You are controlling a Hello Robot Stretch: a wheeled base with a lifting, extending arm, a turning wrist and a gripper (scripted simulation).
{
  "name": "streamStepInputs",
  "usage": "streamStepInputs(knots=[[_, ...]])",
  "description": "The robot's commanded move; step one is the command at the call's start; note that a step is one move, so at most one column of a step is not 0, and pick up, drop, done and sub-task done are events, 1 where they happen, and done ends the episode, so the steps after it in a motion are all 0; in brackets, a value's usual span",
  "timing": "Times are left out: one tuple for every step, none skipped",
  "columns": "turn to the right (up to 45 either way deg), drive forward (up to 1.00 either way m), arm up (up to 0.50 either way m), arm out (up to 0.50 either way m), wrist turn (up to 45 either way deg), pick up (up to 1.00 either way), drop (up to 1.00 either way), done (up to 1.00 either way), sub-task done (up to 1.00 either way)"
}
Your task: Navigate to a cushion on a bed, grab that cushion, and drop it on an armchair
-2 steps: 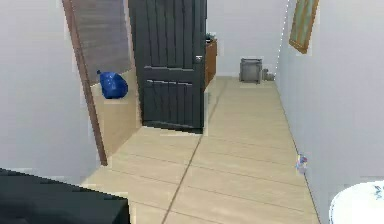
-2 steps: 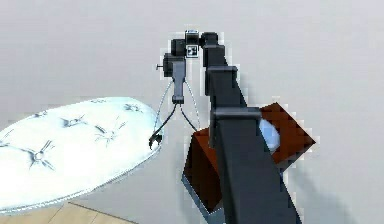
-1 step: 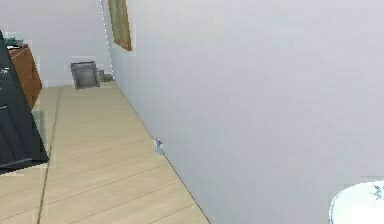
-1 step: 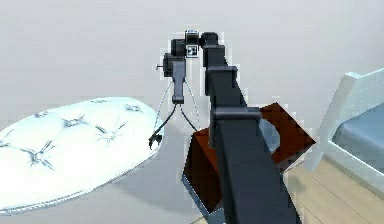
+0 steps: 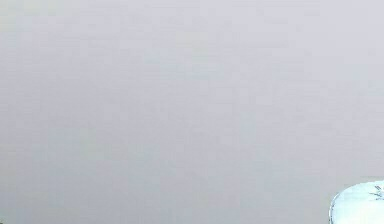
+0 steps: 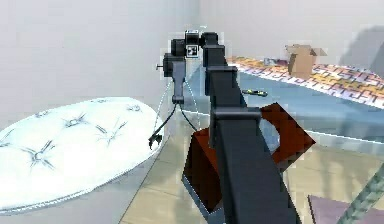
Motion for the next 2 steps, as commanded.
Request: streamStepInputs(knots=[[39.0, 0.00, 0.00, 0.00, 0.0, 0.00, 0.00, 0.00, 0.00], [-45.0, 0.00, 0.00, 0.00, 0.0, 0.00, 0.00, 0.00, 0.00]])
